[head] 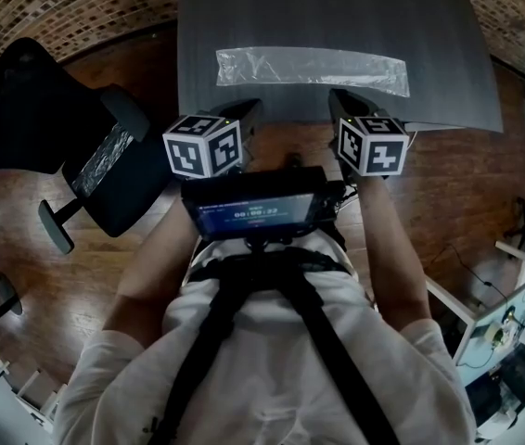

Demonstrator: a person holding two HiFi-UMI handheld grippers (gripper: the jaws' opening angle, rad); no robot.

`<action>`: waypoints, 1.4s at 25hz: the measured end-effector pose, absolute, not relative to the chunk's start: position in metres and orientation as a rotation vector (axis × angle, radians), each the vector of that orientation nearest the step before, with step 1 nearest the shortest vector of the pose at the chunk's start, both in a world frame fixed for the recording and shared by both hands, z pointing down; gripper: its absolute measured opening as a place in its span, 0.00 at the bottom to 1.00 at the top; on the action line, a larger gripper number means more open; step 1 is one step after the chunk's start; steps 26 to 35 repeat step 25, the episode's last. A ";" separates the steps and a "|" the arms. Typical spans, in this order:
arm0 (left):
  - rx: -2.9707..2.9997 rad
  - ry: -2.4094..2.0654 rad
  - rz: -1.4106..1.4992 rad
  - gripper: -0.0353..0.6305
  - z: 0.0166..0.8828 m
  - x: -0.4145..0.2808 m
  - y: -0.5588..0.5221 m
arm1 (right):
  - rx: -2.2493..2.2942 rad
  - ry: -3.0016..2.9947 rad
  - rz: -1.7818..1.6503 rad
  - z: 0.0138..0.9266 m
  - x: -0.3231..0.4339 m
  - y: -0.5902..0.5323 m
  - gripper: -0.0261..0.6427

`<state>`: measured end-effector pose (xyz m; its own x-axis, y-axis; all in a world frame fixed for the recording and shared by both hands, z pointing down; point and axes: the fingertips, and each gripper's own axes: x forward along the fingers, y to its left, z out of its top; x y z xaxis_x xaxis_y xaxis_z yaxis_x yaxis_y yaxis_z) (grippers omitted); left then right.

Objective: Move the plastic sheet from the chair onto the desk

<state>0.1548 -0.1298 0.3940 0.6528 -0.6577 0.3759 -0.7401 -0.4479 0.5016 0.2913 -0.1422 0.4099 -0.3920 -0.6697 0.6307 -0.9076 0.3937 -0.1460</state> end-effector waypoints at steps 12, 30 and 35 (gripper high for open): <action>2.226 -1.059 0.167 0.06 0.398 0.158 -0.127 | 1.351 -2.162 0.659 0.413 0.294 -0.139 0.04; 2.238 -1.048 0.167 0.06 0.392 0.160 -0.120 | 1.330 -2.147 0.650 0.415 0.292 -0.130 0.04; 2.238 -1.048 0.167 0.06 0.392 0.160 -0.120 | 1.330 -2.147 0.650 0.415 0.292 -0.130 0.04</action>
